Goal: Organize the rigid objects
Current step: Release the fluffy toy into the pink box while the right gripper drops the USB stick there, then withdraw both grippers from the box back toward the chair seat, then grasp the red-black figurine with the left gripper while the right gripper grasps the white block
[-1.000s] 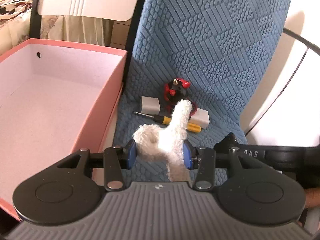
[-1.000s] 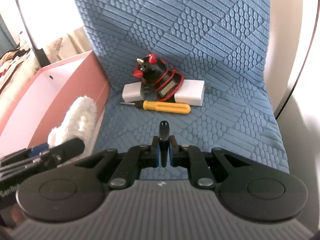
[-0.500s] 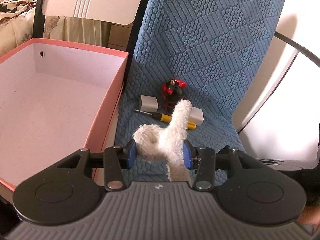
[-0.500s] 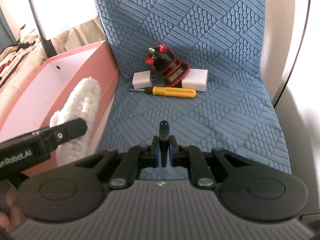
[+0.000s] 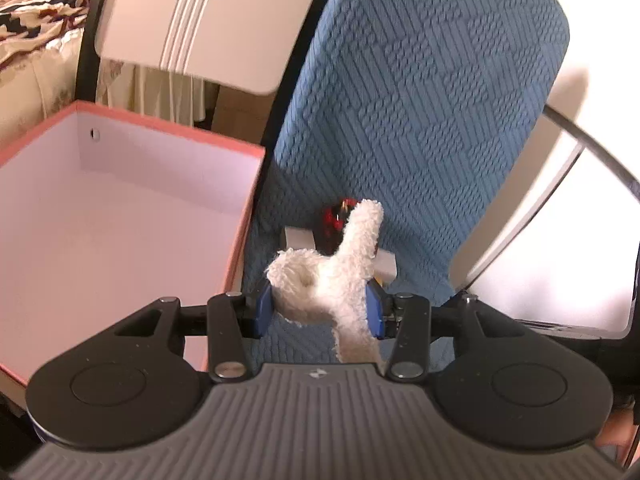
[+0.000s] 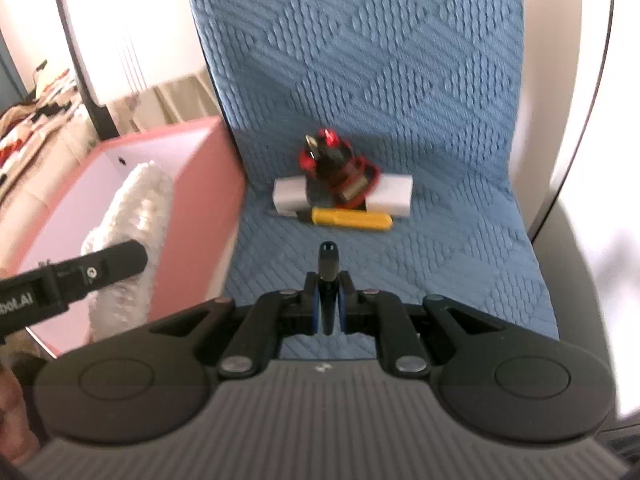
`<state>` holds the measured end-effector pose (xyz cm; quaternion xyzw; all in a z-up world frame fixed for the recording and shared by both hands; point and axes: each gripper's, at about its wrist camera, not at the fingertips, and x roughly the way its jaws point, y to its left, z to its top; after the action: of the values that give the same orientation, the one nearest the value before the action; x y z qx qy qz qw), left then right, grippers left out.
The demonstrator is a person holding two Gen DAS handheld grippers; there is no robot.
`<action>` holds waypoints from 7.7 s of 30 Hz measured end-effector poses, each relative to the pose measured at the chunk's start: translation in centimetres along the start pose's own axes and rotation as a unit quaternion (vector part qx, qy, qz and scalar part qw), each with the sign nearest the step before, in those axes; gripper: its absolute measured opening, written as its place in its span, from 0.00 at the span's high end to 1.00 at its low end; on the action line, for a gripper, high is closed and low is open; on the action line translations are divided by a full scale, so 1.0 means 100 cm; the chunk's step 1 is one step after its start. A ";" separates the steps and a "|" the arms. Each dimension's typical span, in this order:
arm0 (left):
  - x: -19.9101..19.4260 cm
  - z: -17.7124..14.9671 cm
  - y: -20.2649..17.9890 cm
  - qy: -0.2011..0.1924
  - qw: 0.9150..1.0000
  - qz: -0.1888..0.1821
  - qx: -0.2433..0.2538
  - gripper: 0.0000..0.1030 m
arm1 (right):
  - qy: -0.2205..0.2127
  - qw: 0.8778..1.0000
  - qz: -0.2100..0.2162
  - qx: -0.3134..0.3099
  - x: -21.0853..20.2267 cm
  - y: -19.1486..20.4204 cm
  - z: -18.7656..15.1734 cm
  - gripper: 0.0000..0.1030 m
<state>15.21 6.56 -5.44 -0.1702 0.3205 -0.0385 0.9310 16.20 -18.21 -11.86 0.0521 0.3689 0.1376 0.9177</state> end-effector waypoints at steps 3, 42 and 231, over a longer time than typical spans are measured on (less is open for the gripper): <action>-0.010 0.017 0.006 -0.008 1.000 -0.005 -0.008 0.50 | -0.015 1.000 0.001 -0.007 -0.009 0.012 0.017 0.88; -0.055 0.043 0.202 -0.003 0.993 0.096 -0.069 0.50 | 0.023 0.985 0.104 -0.136 0.049 0.227 0.054 0.88; 0.275 0.040 -0.050 0.048 0.998 0.033 -0.011 0.41 | -0.002 1.000 0.004 0.017 0.223 -0.081 0.067 0.46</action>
<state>39.62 -1.93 -16.90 -0.1681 0.3710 -0.0126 0.9132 37.92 -19.44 -23.44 0.0696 0.3691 0.1349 0.9169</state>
